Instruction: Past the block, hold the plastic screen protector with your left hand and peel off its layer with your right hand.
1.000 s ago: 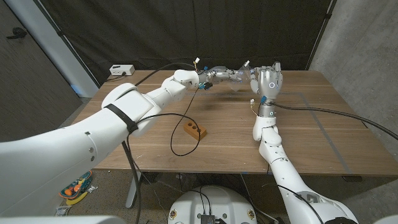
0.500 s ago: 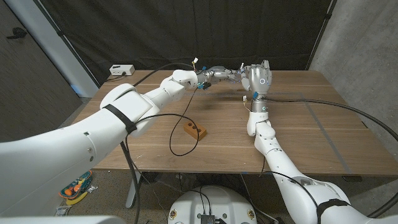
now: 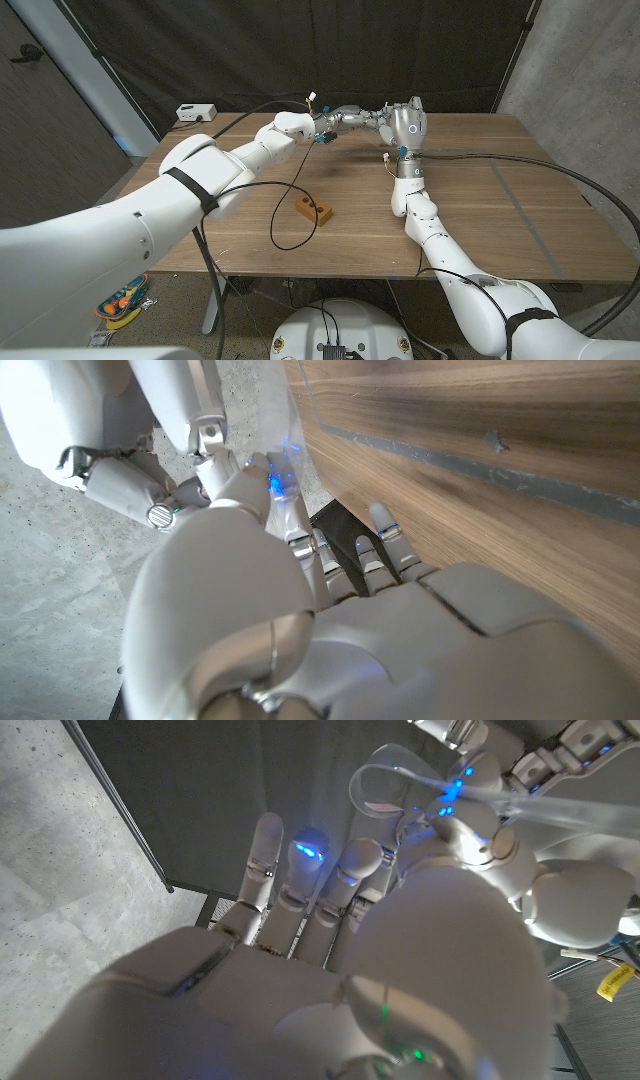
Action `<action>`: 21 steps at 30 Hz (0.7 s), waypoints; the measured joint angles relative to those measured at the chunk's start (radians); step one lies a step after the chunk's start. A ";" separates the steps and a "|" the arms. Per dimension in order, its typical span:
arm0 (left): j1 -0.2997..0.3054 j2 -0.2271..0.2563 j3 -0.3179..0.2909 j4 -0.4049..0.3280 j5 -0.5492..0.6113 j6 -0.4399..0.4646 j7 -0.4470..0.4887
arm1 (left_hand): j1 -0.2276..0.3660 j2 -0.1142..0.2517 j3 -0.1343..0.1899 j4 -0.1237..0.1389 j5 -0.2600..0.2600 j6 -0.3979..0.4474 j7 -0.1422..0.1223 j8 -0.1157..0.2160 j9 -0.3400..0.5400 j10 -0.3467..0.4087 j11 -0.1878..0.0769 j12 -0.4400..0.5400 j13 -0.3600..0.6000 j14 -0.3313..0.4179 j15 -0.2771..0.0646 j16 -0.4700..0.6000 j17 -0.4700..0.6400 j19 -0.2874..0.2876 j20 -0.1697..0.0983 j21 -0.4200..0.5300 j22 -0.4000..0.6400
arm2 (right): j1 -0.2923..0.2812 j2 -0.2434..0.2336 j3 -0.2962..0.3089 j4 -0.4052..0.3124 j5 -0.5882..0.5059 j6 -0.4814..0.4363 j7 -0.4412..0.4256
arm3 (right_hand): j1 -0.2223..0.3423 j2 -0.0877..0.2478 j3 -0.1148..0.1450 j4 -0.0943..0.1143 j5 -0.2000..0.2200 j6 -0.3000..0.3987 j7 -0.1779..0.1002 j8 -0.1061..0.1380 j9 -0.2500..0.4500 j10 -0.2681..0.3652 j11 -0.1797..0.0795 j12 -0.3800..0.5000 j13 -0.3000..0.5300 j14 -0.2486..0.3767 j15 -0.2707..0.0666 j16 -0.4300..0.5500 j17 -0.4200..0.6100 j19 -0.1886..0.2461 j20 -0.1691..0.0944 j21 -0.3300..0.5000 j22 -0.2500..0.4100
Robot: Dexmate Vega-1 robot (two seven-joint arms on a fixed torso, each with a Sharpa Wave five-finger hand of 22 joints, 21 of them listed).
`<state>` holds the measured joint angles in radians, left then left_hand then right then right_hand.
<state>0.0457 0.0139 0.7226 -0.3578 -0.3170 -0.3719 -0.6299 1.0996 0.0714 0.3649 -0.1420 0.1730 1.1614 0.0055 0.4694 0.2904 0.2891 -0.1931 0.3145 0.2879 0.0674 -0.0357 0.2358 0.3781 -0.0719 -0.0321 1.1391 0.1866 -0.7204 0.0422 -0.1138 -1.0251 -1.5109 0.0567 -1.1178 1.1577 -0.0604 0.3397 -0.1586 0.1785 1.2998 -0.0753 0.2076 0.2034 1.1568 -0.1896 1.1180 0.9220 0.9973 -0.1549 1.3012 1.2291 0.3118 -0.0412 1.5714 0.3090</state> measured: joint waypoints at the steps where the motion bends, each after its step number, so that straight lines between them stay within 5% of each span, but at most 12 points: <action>1: 0.000 0.000 -0.001 0.000 0.000 -0.002 -0.003 | 0.000 0.000 0.000 0.000 0.000 0.000 0.000 0.000 0.000 0.000 0.000 0.000 0.000 0.000 0.000 0.000 0.000 0.000 0.000 0.003 0.000 | -0.003 -0.001 -0.001 -0.003 0.000 0.000 0.000 | 0.000 0.000 0.000 0.000 0.002 0.000 0.000 0.001 0.000 0.000 0.000 0.000 0.001 0.000 0.000 0.000 0.000 0.000 0.000 0.000 0.000; 21: 0.011 0.001 -0.022 0.001 0.000 -0.059 -0.062 | 0.000 0.000 0.000 0.000 0.000 0.000 0.000 0.001 0.000 0.000 0.000 0.000 0.000 0.000 0.000 0.000 0.000 0.000 0.000 0.004 -0.005 | -0.058 -0.006 -0.014 -0.060 0.000 -0.011 -0.001 | -0.007 -0.006 0.009 0.000 0.002 0.003 0.002 0.003 -0.002 0.002 -0.001 0.000 0.007 0.002 0.002 0.000 0.000 0.000 0.000 0.000 0.000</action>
<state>0.0571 0.0145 0.7008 -0.3572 -0.3169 -0.4307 -0.6921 1.0997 0.0714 0.3649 -0.1422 0.1730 1.1615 0.0054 0.4701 0.2904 0.2891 -0.1931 0.3143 0.2880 0.0674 -0.0357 0.2358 0.3780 -0.0719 -0.0321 1.1429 0.1812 -0.7780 0.0361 -0.1275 -1.0848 -1.5112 0.0452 -1.1189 1.1506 -0.0665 0.3483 -0.1584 0.1806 1.3025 -0.0734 0.2109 0.2018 1.1588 -0.1903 1.1180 0.9288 0.9990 -0.1533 1.3012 1.2290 0.3118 -0.0412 1.5714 0.3088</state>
